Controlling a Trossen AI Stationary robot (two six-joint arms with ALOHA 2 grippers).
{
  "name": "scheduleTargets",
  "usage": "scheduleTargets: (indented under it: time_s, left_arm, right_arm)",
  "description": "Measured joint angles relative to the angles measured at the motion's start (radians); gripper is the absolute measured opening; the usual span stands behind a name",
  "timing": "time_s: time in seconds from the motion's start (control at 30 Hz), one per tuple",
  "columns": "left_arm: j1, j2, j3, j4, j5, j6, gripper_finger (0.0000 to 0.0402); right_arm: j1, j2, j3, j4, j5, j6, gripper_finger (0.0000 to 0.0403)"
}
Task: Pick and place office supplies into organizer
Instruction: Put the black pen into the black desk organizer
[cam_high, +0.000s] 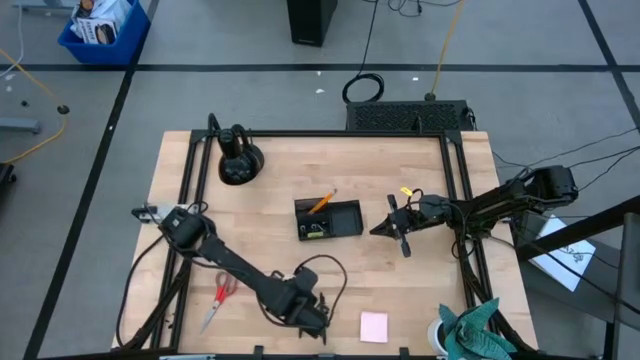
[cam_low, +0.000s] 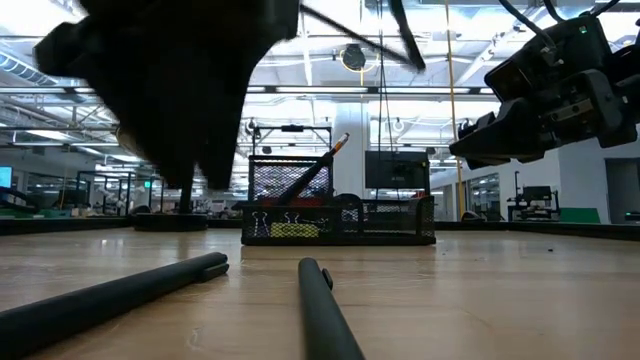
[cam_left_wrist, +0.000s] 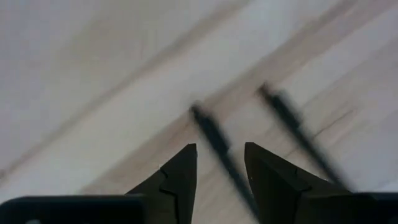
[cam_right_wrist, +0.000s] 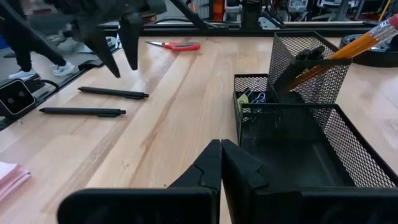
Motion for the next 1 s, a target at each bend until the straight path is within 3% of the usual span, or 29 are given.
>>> scheduleTargets:
  time_s: [0.33, 0.7, 1.0]
  left_arm:
    - [0.013, 0.012, 0.000, 0.003, 0.017, 0.008, 0.0144]
    - [0.028, 0.012, -0.011, 0.011, 0.051, 0.002, 0.0239]
    - [0.042, 0.012, -0.075, 0.090, 0.059, -0.004, 0.0248]
  right_arm:
    - [0.000, 0.000, 0.000, 0.000, 0.000, -0.015, 0.0004]
    - [0.000, 0.000, 0.000, 0.000, 0.000, -0.009, 0.0004]
    - [0.000, 0.000, 0.000, 0.000, 0.000, -0.010, 0.0004]
